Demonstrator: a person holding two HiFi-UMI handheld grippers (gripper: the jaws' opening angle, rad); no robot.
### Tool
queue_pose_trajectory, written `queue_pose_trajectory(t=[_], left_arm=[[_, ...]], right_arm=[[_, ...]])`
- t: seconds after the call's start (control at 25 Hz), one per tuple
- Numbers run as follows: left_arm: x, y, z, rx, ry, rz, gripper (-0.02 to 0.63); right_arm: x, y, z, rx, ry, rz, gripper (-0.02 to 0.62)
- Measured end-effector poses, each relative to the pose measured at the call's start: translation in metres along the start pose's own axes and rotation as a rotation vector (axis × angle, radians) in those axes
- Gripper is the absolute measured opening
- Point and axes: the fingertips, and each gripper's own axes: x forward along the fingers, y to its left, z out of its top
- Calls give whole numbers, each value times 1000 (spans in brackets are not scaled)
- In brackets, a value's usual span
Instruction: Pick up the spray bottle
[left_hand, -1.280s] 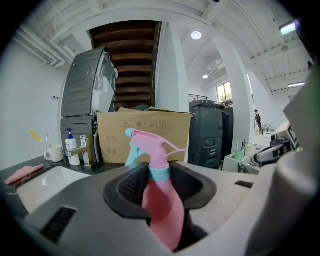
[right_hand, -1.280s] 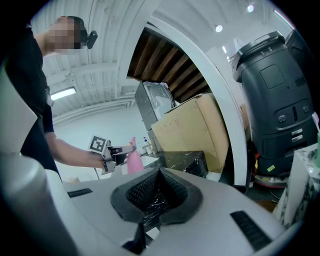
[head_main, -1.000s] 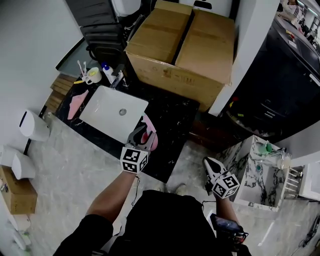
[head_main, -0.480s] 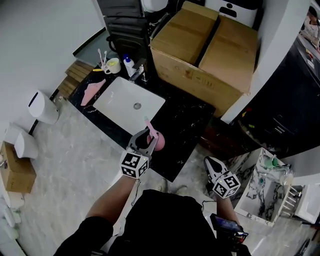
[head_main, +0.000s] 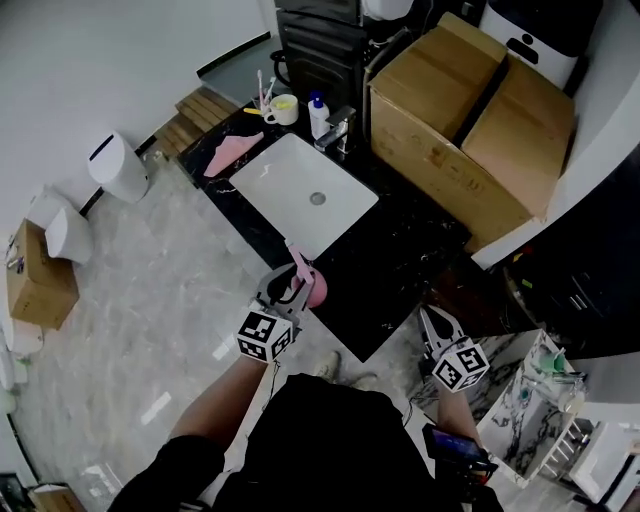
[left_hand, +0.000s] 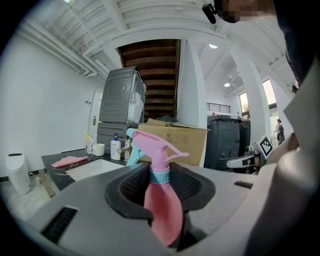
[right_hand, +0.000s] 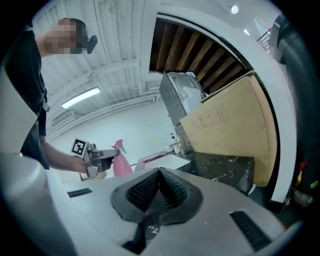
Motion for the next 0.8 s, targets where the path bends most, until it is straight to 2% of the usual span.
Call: queue_pose_trajectory(t=[0.4,0.8], left_arm=[[-74,42,-25,-56,12,143,132],[-129,55,-48,-100,23,223,132]], right_arm=[[51,47,1,-32,36,128,25],[72,96,-3,-84,71,227,25]])
